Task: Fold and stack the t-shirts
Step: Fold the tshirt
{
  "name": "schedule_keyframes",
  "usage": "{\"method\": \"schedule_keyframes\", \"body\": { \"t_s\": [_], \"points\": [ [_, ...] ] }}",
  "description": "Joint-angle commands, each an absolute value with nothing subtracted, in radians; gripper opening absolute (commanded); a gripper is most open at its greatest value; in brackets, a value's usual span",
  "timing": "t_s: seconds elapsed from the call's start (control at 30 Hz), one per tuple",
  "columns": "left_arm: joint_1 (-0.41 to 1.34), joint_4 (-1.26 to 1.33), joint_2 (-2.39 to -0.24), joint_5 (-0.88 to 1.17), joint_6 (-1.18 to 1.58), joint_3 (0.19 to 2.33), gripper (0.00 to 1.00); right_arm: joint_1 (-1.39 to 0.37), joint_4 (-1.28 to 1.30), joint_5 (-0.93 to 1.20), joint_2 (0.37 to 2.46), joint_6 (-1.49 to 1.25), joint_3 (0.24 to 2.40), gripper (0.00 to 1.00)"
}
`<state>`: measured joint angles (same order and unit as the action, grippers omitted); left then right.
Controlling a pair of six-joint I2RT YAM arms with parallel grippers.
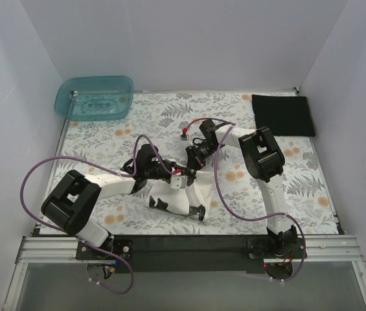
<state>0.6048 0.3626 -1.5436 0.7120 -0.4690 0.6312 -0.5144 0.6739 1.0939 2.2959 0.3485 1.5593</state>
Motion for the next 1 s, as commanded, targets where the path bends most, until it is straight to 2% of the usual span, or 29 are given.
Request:
{"method": "schedule_keyframes", "body": {
  "t_s": [0.0,0.23,0.5,0.97],
  "points": [
    [0.6,0.416,-1.48,0.755,-0.52,0.597,0.0,-0.511,0.753,1.014,2.237,0.403,1.647,0.09],
    [0.601,0.448,-1.471,0.765,-0.549,0.569,0.0,-0.506,0.873,0.928,2.308,0.529,1.741,0.09],
    [0.601,0.561,-1.477,0.752,-0.569,0.541,0.0,-0.508,0.914,0.979,2.427,0.545,1.781,0.08],
    [0.6,0.707,-1.629,0.692,-0.505,0.641,0.0,-0.508,0.928,0.996,2.424,0.572,1.746,0.08]
  ]
}}
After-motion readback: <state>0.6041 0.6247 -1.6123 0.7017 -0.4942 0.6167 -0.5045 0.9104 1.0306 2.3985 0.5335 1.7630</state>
